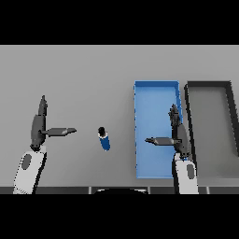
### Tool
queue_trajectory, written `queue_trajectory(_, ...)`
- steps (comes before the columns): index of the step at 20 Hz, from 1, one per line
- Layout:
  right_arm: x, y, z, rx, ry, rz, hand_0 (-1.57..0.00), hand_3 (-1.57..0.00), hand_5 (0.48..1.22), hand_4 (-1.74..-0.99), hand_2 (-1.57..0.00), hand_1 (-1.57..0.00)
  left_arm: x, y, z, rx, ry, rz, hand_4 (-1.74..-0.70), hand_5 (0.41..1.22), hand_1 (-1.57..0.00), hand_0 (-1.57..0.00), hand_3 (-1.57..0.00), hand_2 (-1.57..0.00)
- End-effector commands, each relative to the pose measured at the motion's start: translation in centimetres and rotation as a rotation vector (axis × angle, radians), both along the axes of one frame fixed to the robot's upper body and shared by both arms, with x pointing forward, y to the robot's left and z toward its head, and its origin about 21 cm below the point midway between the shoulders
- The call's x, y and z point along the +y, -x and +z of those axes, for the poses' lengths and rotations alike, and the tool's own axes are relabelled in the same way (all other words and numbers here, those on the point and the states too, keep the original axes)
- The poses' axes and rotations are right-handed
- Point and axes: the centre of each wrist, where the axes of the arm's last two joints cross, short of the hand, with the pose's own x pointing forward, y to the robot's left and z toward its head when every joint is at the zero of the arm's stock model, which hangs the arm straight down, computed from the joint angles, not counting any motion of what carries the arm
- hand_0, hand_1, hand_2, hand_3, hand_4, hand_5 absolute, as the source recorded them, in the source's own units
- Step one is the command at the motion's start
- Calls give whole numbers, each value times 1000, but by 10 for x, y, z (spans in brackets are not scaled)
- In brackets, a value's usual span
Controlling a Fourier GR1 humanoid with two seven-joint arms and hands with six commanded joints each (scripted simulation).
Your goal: Pick up the blue pipe and place it into the blue bin.
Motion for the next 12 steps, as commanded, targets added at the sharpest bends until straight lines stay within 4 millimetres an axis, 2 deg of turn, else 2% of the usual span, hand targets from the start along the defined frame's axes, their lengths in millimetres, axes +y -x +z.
queue_trajectory(1, 0, 0, 0, 0, 0, -1, 1, 1, 598, -1254, 1, 1, 0, 0, 0, -5, 0, -1, -1186, 605, 1, 1, 1, 1)
queue_trajectory(6, -4, -1, 2, 0, -4, -2, 1, 1, 598, -1254, 1, 1, -4, 2, -2, -12, 3, -2, -1186, 605, 1, 1, 1, 1)
queue_trajectory(7, -13, 12, 0, -35, 115, 48, 1, 1, 598, -1254, 1, 1, 10, 7, -1, 5, -33, -131, -1186, 605, 1, 1, 1, 1)
queue_trajectory(9, -22, 24, 2, -50, 236, 107, 1, 1, 597, -1251, 1, 1, 32, 14, -1, 39, -70, -254, -1190, 604, 1, 1, 1, 1)
queue_trajectory(12, -25, 28, 11, -39, 290, 118, 1, 1, 594, -1241, 1, 1, 38, 18, -3, 39, -83, -324, -1183, 603, 1, 1, 1, 1)
